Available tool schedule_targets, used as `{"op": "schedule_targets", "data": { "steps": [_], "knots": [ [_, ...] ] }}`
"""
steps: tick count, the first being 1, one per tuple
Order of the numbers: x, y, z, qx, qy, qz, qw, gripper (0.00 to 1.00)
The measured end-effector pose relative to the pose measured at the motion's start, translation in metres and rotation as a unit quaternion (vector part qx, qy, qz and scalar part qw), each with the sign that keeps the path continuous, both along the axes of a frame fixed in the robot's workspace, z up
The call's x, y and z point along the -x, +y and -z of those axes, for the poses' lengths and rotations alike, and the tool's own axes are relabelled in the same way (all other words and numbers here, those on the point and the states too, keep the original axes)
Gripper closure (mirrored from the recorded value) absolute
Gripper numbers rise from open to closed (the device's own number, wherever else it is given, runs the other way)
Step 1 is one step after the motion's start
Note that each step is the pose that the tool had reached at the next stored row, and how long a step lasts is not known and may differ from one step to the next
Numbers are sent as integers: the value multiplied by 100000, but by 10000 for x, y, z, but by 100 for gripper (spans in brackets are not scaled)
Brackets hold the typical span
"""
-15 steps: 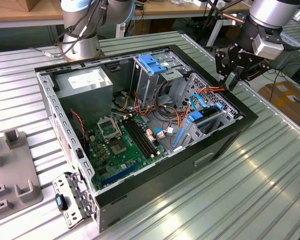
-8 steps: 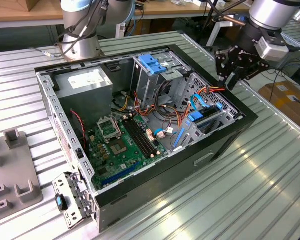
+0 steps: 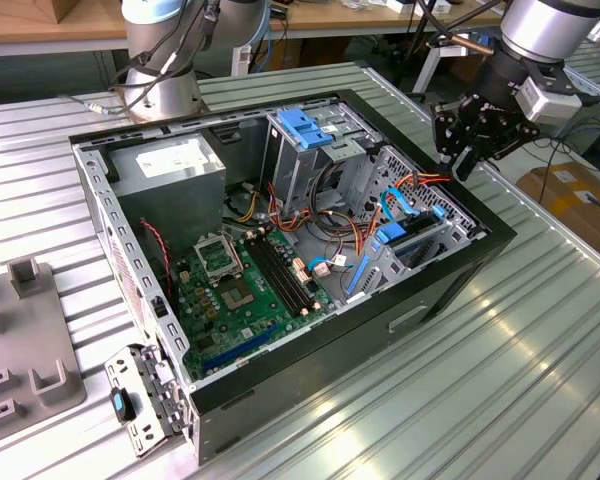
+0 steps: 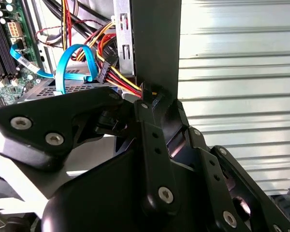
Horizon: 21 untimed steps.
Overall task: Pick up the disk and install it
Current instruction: 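Insert the second disk wire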
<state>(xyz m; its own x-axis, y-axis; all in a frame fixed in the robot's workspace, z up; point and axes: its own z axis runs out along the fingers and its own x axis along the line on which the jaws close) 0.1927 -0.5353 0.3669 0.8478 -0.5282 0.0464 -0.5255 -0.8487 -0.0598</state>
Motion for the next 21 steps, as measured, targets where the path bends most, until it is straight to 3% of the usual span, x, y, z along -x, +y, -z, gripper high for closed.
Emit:
{"op": "schedule_targets", "data": {
  "steps": [10,11,14,21],
  "knots": [
    [-3,0,0,-4,0,-6,100000,66],
    [-4,0,0,-4,0,-6,100000,73],
    [-4,0,-1,2,0,-4,100000,73],
    [-4,-3,-23,16,1,1574,99988,73]
  ]
}}
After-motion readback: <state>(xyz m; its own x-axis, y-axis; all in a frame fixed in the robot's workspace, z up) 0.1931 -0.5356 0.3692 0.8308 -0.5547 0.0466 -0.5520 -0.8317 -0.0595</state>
